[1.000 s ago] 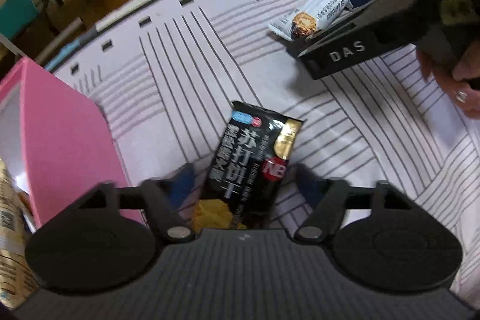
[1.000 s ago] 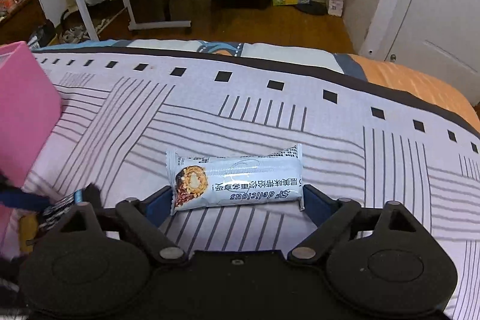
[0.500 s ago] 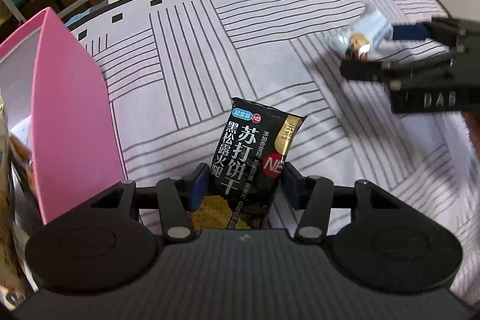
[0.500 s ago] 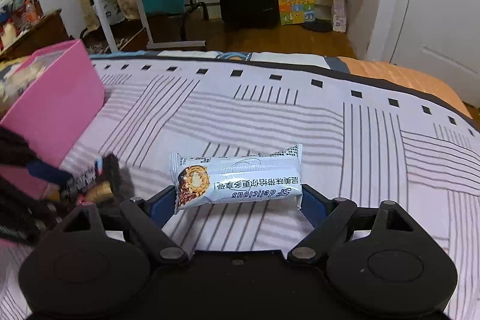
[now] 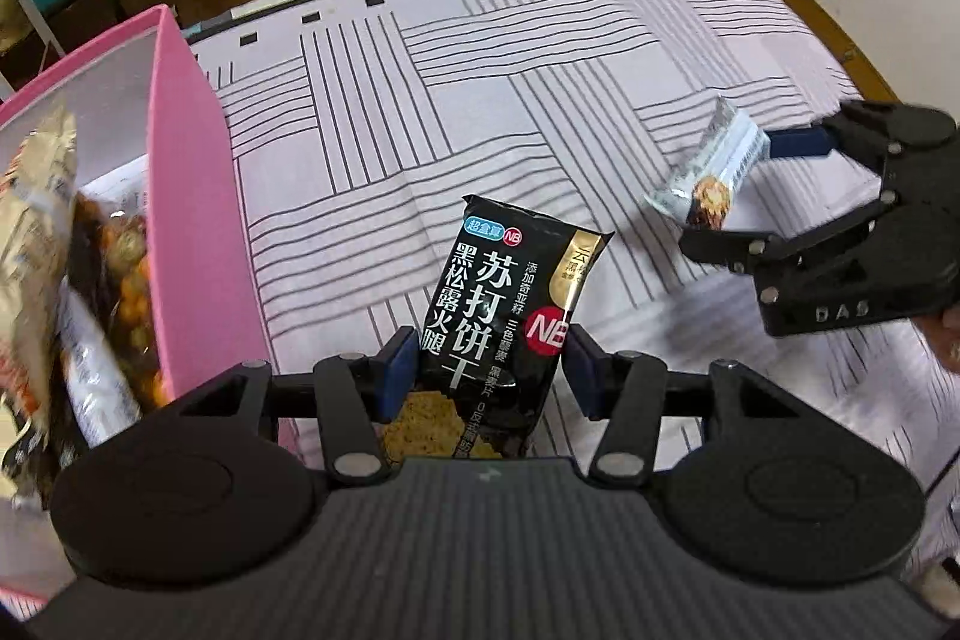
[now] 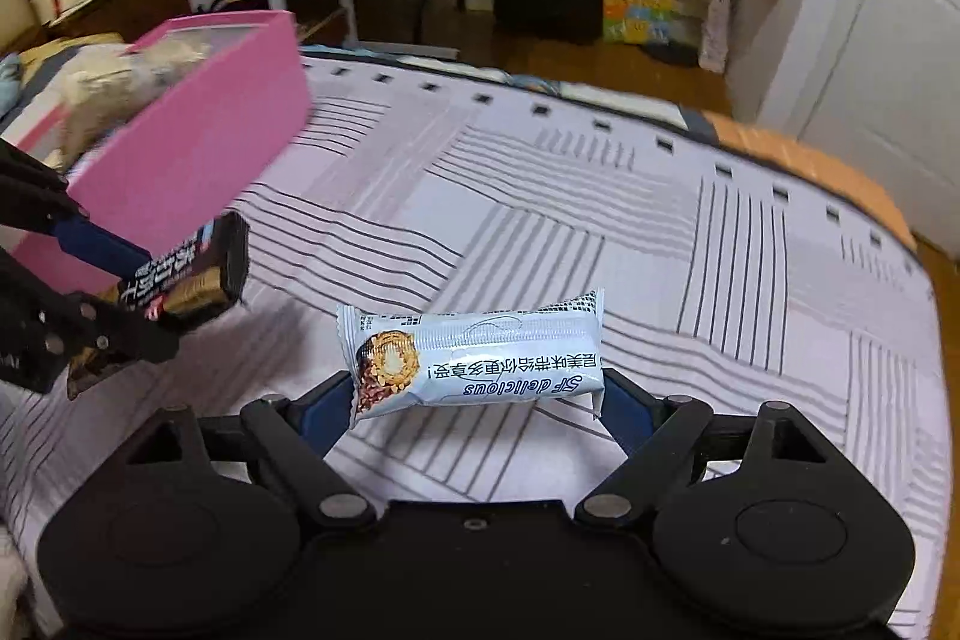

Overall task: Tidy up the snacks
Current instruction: 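Carry the cracker pack and white bar into the pink box and release both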

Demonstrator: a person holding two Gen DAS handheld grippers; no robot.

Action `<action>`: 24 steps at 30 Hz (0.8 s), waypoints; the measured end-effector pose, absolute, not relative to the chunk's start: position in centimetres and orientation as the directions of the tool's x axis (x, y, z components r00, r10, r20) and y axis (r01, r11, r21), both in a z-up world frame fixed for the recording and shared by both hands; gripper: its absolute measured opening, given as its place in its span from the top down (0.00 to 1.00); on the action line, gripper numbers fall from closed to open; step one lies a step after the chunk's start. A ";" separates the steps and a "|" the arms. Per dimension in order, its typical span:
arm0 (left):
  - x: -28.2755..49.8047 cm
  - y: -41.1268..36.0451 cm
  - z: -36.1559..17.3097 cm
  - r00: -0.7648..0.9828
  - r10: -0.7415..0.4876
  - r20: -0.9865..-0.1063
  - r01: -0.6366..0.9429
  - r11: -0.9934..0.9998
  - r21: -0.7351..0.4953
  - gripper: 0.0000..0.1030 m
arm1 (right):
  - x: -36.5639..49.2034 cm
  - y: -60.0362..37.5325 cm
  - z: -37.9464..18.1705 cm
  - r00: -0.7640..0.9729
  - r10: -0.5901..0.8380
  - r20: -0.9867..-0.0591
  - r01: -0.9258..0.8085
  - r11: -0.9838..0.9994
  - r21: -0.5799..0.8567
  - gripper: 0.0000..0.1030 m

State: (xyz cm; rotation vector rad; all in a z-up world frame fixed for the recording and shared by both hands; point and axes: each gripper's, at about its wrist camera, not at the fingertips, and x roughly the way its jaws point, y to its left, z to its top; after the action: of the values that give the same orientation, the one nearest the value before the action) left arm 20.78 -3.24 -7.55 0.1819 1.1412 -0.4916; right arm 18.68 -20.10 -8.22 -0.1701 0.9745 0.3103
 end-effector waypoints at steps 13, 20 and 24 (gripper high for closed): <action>14.3 4.3 -1.0 0.469 -0.337 -0.816 0.387 0.909 -0.153 0.51 | 12.8 -13.1 -0.7 0.478 0.344 -0.808 -0.546 0.837 0.034 0.14; 13.2 9.7 3.2 0.596 -0.304 -0.744 0.301 0.943 -0.144 0.51 | 13.1 -8.7 2.7 0.475 0.466 -0.747 -0.664 0.746 0.043 0.14; 13.7 12.5 4.3 0.640 -0.270 -0.719 0.230 0.961 -0.155 0.50 | 14.4 -6.0 3.1 0.486 0.510 -0.710 -0.725 0.688 -0.001 0.14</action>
State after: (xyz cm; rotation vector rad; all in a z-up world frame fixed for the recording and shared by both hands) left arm 13.67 12.50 4.27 -0.0508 0.8285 -0.2853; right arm 14.37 -5.97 3.13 -0.3208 0.7441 0.7675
